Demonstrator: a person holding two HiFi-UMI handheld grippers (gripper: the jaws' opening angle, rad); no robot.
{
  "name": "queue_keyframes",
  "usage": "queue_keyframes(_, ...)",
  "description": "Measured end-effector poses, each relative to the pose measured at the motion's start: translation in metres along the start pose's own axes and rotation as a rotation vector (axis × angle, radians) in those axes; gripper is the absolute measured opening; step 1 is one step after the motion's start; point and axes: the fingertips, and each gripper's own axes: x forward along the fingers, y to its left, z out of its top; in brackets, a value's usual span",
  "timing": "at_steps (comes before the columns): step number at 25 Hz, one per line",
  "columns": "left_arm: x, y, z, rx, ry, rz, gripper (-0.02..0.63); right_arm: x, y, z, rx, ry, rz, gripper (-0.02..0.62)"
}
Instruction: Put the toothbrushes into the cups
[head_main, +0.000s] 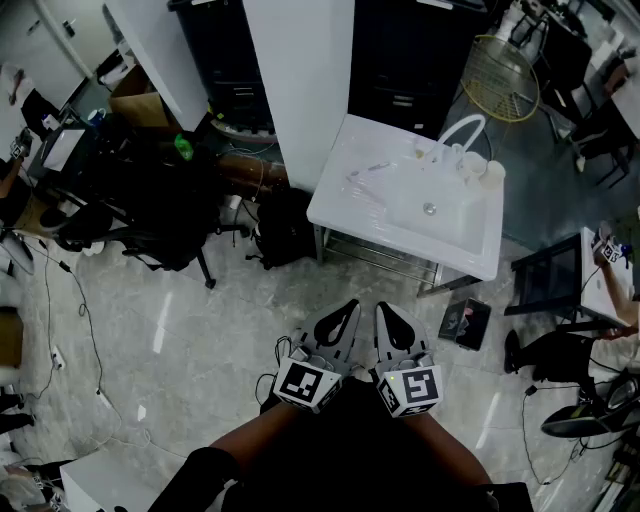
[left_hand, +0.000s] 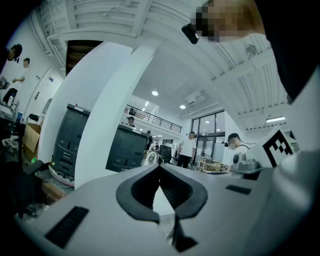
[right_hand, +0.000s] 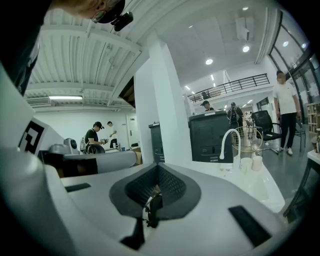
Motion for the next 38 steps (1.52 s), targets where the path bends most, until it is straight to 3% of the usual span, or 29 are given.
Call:
queue_keyframes(8,0.016,0.066,0.033,0.027,-0.033,-0.107,0.002,0.075,0.029,0.012,0.018,0.009,-0.02,0.018)
queue_keyframes(18,0.037,0.152,0.019,-0.008,0.051,-0.18,0.002,0.124,0.005,-0.007,0.074,0.082,-0.178,0.02)
queue_keyframes(25,0.088,0.154,0.005,-0.03,0.053,-0.167,0.002,0.151,-0.038,-0.015,0.036,0.093,-0.138,0.02)
queue_keyframes(32,0.168,0.162,-0.005,-0.046,0.075,-0.064,0.002,0.207,-0.102,-0.011,0.048,0.114,0.009,0.02)
queue_keyframes(38,0.238,0.172,-0.017,0.047,0.157,-0.069,0.002,0.238,-0.16,-0.006,0.062,0.122,0.065,0.02)
